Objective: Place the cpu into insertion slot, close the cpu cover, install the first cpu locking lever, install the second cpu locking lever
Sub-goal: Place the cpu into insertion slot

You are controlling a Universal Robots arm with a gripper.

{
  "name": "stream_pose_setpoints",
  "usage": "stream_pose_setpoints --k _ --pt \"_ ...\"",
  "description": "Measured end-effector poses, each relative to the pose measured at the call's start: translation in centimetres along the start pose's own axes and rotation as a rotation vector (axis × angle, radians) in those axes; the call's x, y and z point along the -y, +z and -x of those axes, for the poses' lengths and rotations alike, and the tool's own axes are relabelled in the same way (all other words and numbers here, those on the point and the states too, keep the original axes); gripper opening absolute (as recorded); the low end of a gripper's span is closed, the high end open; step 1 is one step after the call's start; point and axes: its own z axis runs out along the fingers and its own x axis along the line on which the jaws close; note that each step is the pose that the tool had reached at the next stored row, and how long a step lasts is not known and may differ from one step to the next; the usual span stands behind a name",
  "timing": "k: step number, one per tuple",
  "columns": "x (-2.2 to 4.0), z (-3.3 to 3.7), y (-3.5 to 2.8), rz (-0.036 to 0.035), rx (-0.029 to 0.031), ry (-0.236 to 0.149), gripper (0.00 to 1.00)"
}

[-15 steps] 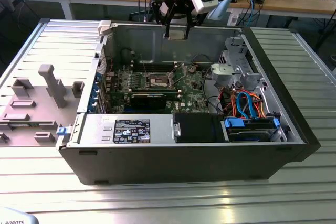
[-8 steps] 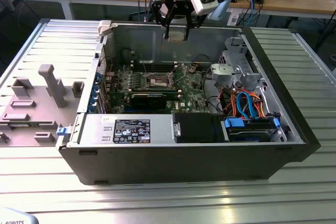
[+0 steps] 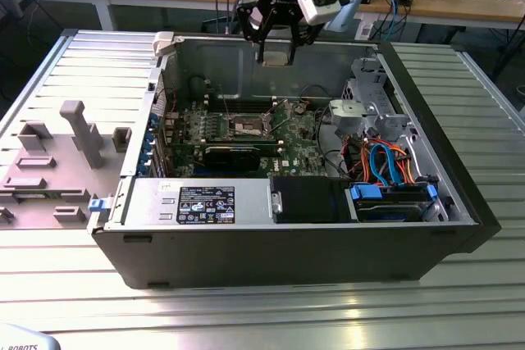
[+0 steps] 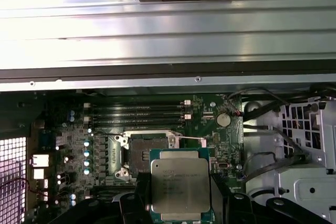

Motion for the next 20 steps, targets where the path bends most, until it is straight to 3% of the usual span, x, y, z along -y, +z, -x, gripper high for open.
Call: stream_pose_setpoints --k 2,3,4,12,14,20 --pt "0.00 0.00 0.01 -0.0322 0.0009 0.001 0.54" --pt "0.00 0.00 0.02 -0.0399 0.0011 0.001 0.54" --pt "0.01 0.00 0.05 -0.0424 0.0012 0.001 0.54" --pt "0.01 -0.01 0.18 -0.0426 0.0012 0.001 0.54" --pt "0.04 0.00 0.81 -0.0436 0.0013 0.002 0.54" --pt "0.05 -0.01 0.94 -0.0449 0.0014 0.002 0.54"
